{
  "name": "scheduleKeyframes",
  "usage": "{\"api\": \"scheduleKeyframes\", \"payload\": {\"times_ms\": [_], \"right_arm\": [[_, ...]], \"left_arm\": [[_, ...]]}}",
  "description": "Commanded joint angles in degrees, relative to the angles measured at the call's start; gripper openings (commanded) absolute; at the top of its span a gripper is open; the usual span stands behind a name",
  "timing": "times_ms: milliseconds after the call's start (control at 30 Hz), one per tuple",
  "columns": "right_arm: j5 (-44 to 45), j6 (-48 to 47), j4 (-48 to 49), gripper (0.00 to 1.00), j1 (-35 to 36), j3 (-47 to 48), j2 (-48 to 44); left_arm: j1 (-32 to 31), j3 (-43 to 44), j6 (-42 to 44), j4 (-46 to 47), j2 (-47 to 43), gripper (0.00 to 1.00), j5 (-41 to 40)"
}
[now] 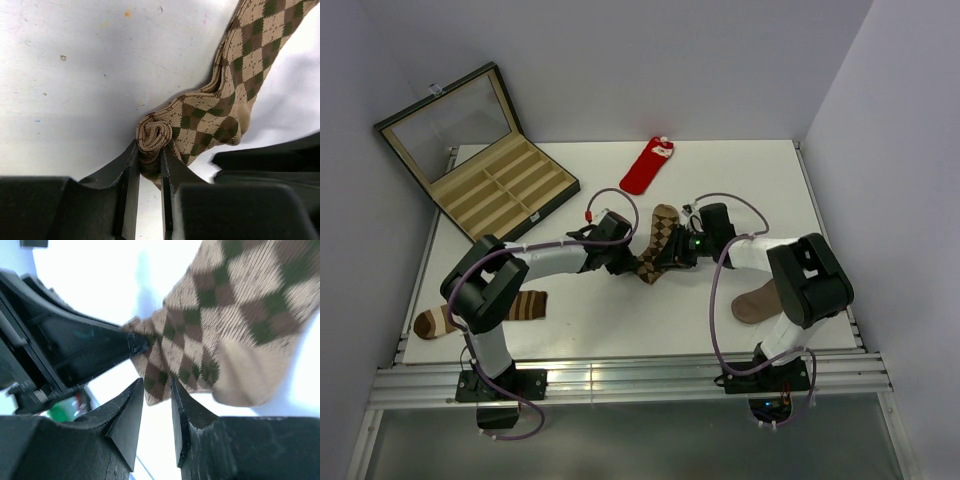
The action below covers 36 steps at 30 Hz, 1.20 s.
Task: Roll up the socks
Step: Roll the sock at the center of the board.
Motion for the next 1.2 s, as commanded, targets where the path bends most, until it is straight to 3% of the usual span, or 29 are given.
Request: {"api": "scheduleKeyframes", "payload": {"times_ms": [0, 633, 800, 967, 1167], "right_arm": [[9.31, -6.34, -5.86, 0.36, -0.08, 4.22, -3.30], [20.93, -12.85, -17.54, 0.35, 0.09, 22.41, 13.14], [23.74, -16.63, -13.52, 0.38, 2.28, 17.16, 4.36], [32.00, -19.00, -5.18, 0.47, 9.66, 5.84, -6.45], [34.55, -23.04, 4.06, 0.49, 17.21, -3.14, -14.55]], "left_arm": [[0.05, 0.72, 2.66, -7.24, 1.20, 0.00, -4.09], [0.05, 4.14, 5.21, -14.27, 2.42, 0.00, -6.82], [0.14, 6.34, 5.65, -16.73, 3.39, 0.00, -7.17], [0.14, 8.45, 5.92, -18.14, 4.71, 0.00, -6.82], [0.14, 8.89, 5.83, -18.14, 5.32, 0.00, -5.59]]}}
